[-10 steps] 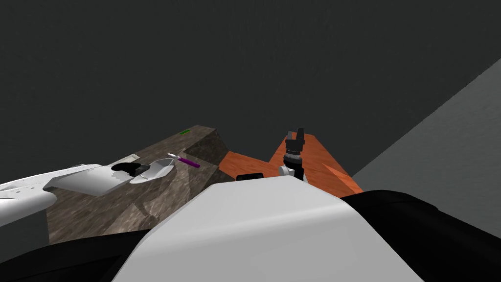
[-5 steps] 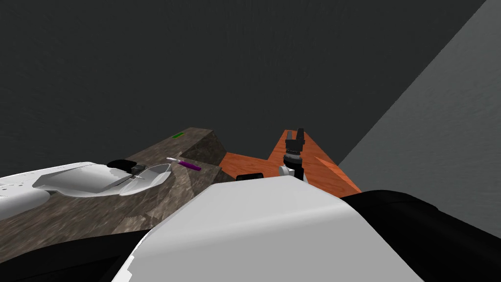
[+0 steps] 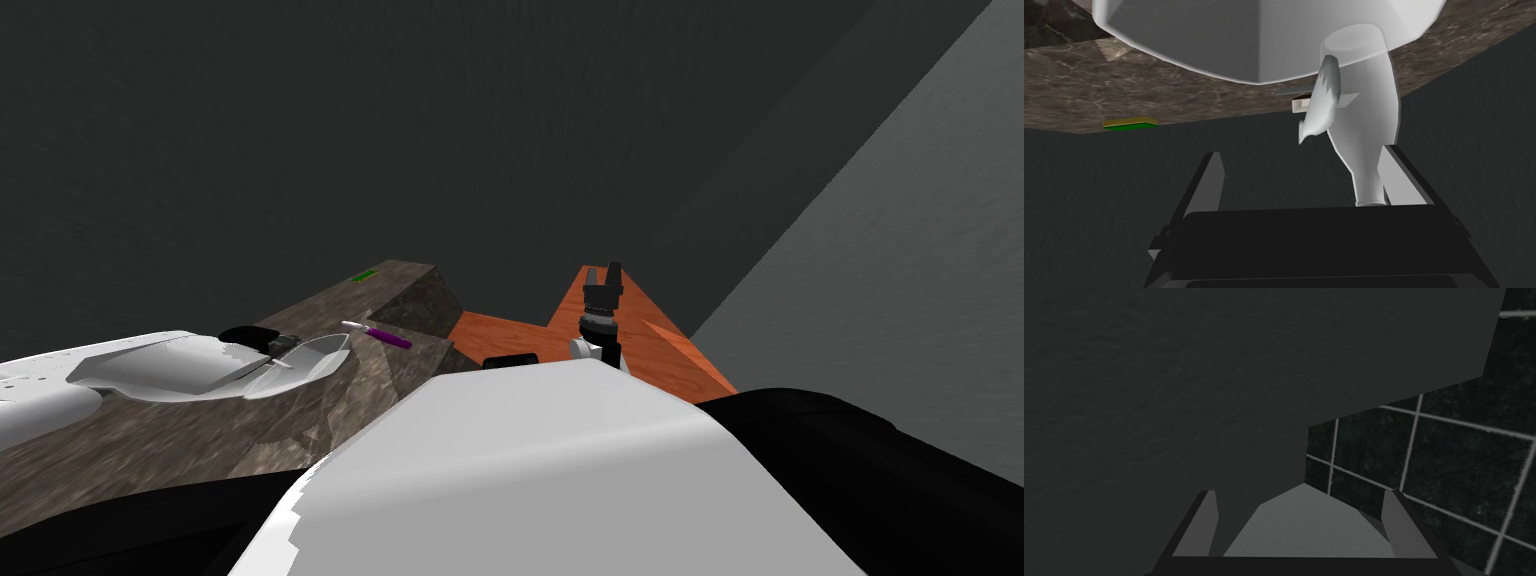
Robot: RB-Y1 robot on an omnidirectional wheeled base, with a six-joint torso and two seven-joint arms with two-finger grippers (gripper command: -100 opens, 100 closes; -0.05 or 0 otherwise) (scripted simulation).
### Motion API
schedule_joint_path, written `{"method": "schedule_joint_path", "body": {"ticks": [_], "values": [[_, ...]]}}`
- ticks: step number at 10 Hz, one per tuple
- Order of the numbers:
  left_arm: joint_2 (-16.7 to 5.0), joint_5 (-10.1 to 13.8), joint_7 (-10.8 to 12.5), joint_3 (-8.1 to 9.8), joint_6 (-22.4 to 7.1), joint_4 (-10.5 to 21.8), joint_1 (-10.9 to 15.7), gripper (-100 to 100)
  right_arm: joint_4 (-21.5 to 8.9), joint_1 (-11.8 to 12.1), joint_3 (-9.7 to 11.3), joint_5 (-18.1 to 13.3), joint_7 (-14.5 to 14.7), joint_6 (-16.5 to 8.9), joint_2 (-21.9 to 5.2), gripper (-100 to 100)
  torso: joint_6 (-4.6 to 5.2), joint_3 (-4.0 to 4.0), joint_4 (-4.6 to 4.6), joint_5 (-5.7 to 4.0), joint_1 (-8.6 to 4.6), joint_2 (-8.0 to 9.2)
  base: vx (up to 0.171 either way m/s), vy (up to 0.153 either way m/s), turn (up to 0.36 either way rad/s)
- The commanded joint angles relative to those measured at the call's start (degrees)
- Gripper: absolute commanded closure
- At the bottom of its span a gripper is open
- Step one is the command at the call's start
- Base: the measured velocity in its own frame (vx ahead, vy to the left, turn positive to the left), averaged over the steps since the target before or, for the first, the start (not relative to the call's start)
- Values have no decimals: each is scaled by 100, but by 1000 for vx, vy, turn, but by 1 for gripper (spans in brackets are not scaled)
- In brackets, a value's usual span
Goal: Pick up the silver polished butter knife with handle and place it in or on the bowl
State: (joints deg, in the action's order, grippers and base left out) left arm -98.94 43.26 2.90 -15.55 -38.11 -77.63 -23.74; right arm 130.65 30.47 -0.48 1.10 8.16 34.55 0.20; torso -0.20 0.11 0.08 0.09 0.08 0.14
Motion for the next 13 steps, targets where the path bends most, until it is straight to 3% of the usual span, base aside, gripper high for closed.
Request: {"method": "schedule_joint_path", "body": {"ticks": [1,2,4,9,13], "values": [[0,0,0,0,0,0,0,0,0,0,0,0,0,0,0,0,0,0,0,0,0,0,0,0,0],[-247,169,48,27,-78,-171,-15,-100,0,0,0,0,0,0,0,0,0,0,0,0,0,0,-11,20,52],[-616,422,120,68,-195,-428,-37,-100,0,0,0,0,0,0,0,0,2,2,1,0,6,4,-12,16,2],[-1233,845,241,136,-391,-857,-73,-100,0,0,0,0,0,0,0,0,1,-1,-1,-2,-5,-2,0,0,2],[-1210,837,215,147,-409,-848,-61,-100,0,0,0,0,0,0,0,0,-1,-1,0,0,-3,-2,1,-1,2]]}}
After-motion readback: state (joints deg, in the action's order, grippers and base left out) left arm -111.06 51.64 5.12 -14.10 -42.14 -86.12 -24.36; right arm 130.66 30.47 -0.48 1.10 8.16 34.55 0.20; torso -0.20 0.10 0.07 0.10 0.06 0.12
